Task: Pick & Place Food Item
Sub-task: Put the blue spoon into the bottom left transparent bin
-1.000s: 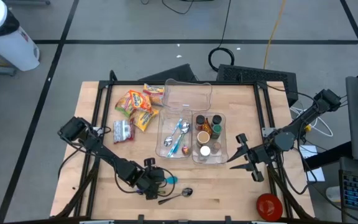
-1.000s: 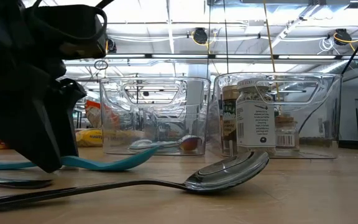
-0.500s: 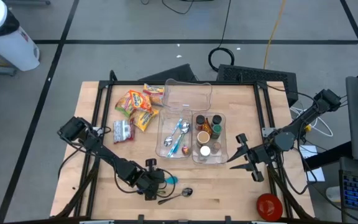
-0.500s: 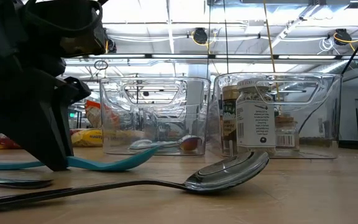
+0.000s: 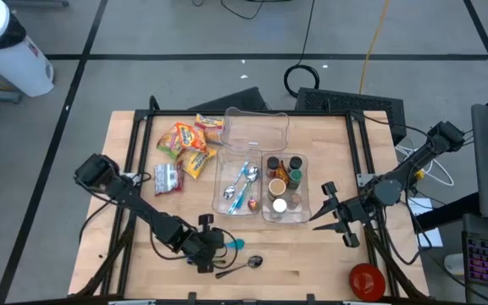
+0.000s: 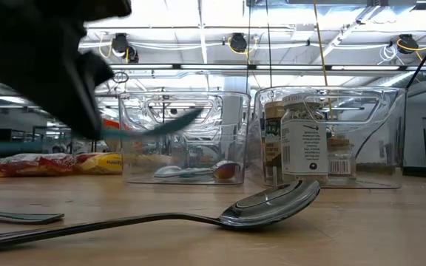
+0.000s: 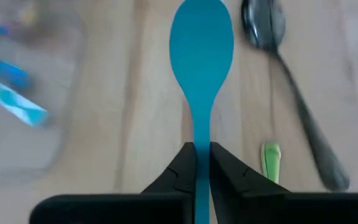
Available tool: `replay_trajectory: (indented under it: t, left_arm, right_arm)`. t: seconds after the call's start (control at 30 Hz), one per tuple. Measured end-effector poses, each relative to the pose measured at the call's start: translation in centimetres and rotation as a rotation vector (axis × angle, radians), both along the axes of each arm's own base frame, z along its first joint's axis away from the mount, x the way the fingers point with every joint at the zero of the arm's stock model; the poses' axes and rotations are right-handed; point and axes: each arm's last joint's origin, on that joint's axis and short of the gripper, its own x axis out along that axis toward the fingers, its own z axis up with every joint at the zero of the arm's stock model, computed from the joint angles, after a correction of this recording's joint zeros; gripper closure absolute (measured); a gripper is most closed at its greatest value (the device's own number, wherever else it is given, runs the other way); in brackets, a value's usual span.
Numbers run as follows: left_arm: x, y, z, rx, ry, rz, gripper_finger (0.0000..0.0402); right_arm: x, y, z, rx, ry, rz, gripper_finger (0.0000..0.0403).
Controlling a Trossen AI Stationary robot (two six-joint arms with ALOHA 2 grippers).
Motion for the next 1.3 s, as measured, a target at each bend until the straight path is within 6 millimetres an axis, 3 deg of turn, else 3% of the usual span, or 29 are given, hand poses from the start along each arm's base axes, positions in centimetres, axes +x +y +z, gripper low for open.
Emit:
replay_trajectory:
  t: [0.4, 0.63, 0.9, 1.3]
  left_arm:
    - [-0.9, 2.5, 8.1, 0.047, -0.399, 0.250, 0.0381]
    - [0.6, 5.5, 10.4, 0.047, -0.584, 0.464, 0.0379]
    - [3.2, 9.3, 8.9, 0.005, -0.594, 0.668, 0.0377]
    - [5.3, 12.1, 4.7, 0.011, -0.472, 0.797, 0.0376]
  right_arm:
    - [0.0, 0.0, 0.0, 0.001, -0.001, -0.002, 0.0298]
    - [0.0, 0.0, 0.0, 0.000, -0.001, -0.002, 0.0298]
    - [0.0, 0.0, 0.0, 0.000, 0.000, -0.002, 0.0298]
    - [0.0, 0.0, 0.0, -0.001, 0.001, -0.002, 0.0298]
